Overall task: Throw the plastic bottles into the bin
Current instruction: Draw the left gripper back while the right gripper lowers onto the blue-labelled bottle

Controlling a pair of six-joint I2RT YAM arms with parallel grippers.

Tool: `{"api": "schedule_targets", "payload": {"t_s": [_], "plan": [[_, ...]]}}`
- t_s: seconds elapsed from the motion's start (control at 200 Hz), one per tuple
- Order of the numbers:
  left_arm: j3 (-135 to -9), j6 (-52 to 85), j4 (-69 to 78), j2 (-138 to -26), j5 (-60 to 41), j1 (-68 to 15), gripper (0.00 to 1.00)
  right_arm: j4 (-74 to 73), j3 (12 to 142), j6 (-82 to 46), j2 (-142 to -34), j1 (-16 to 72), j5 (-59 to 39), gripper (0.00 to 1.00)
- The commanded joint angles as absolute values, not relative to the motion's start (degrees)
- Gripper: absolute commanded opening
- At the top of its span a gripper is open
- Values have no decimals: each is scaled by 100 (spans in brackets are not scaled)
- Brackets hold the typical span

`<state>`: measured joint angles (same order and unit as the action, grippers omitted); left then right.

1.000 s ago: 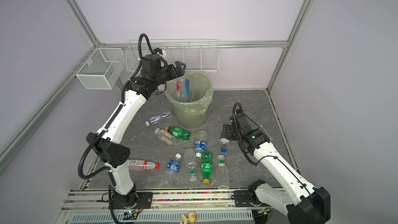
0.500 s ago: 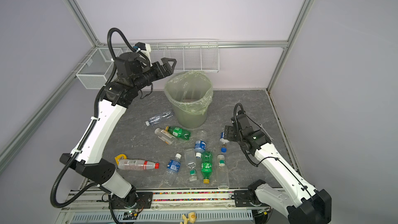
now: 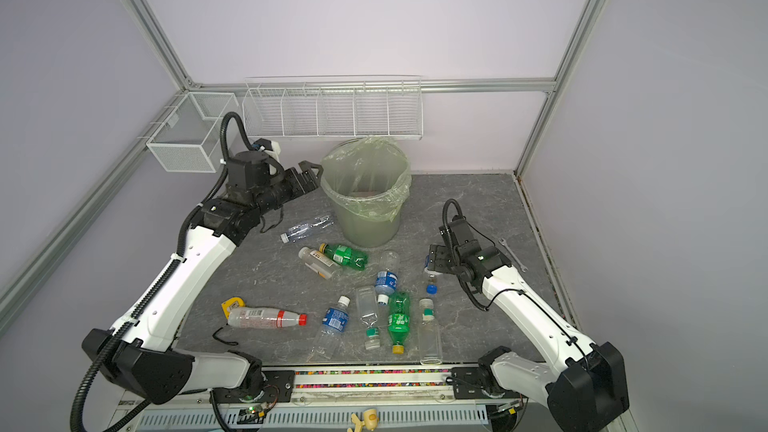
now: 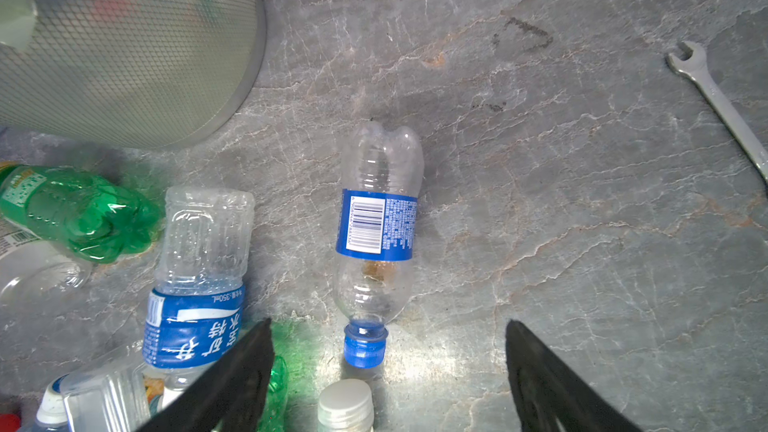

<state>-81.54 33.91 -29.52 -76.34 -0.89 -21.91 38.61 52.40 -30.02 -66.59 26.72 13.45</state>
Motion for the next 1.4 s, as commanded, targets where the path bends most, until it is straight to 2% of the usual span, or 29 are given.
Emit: {"api": "schedule_targets", "payload": {"t_s": [0.0,0.36,0.965,1.394], "plan": [[-7686,3706,-2681,-7254,-39,-2094,99,3822,5342,-2975,-6831,2650,1260,88],[-6920,3652,-3085,-7067,98,-2020,99,3470,5203,-3034,-7356,2638,1172,88],[-5276,4084,-2638,-6618,95,-1655,99,2929,5267,-2969,-8554,2557,983,89],[-4594,4330,-2608,-6279,508,-1461,99,2735,5206,-2997,-8950,2528,860,94]]}}
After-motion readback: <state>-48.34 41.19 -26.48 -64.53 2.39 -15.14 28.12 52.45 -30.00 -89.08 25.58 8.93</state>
